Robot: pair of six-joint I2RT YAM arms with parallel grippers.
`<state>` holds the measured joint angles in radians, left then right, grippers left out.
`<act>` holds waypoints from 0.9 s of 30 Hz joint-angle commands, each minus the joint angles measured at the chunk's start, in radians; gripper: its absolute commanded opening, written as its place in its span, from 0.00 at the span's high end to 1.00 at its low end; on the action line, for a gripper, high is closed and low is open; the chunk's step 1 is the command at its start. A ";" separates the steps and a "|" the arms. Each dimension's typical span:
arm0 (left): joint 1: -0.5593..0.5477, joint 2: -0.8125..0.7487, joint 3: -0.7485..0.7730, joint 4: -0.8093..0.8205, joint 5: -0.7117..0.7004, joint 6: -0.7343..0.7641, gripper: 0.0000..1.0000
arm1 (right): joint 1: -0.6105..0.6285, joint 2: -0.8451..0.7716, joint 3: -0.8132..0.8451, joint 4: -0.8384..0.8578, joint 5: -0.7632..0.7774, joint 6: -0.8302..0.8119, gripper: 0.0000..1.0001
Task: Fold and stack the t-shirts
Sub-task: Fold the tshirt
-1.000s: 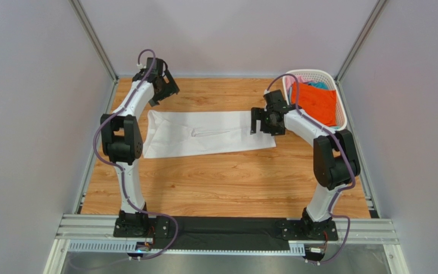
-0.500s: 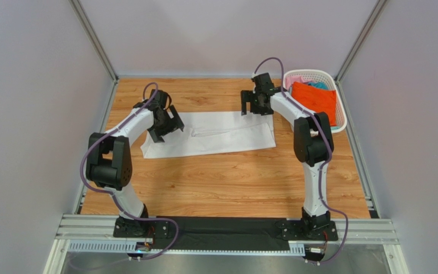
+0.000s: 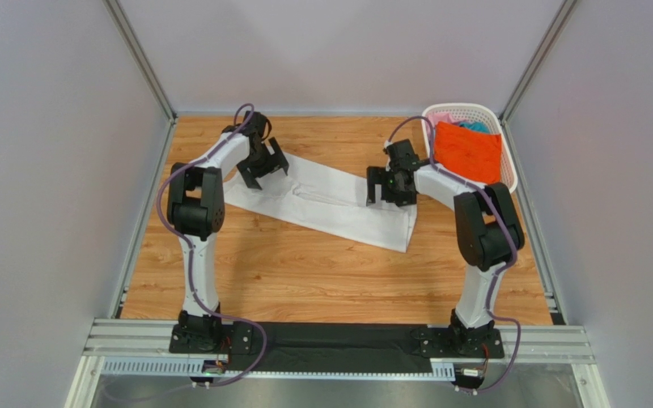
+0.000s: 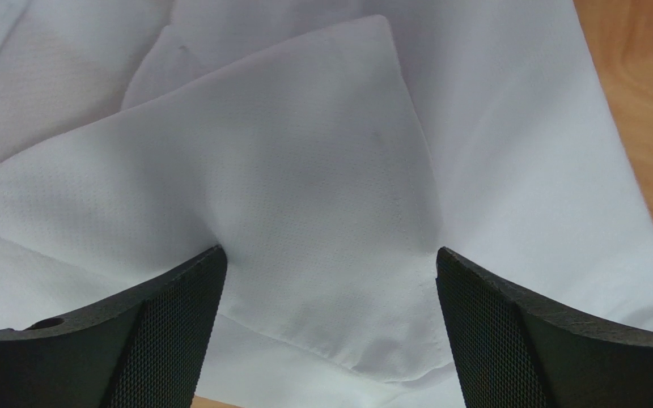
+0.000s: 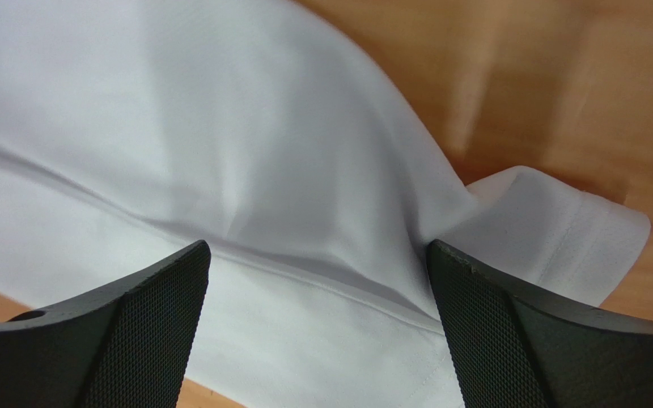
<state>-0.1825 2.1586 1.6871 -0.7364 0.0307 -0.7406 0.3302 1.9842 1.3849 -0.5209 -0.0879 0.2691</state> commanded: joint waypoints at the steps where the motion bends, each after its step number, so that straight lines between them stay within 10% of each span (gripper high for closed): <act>1: -0.038 0.107 0.158 -0.038 0.049 0.032 0.00 | 0.064 -0.170 -0.258 0.004 -0.065 0.103 0.00; 13: -0.172 0.392 0.543 -0.162 0.193 0.043 0.00 | 0.529 -0.554 -0.633 0.059 -0.033 0.377 0.00; 27: -0.179 0.498 0.701 0.002 0.366 -0.005 0.00 | 0.599 -0.758 -0.534 -0.119 0.151 0.404 0.00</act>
<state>-0.3531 2.5805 2.3592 -0.7612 0.3374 -0.7223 0.9264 1.3033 0.8352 -0.5632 -0.0307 0.6224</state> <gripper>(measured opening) 0.996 0.998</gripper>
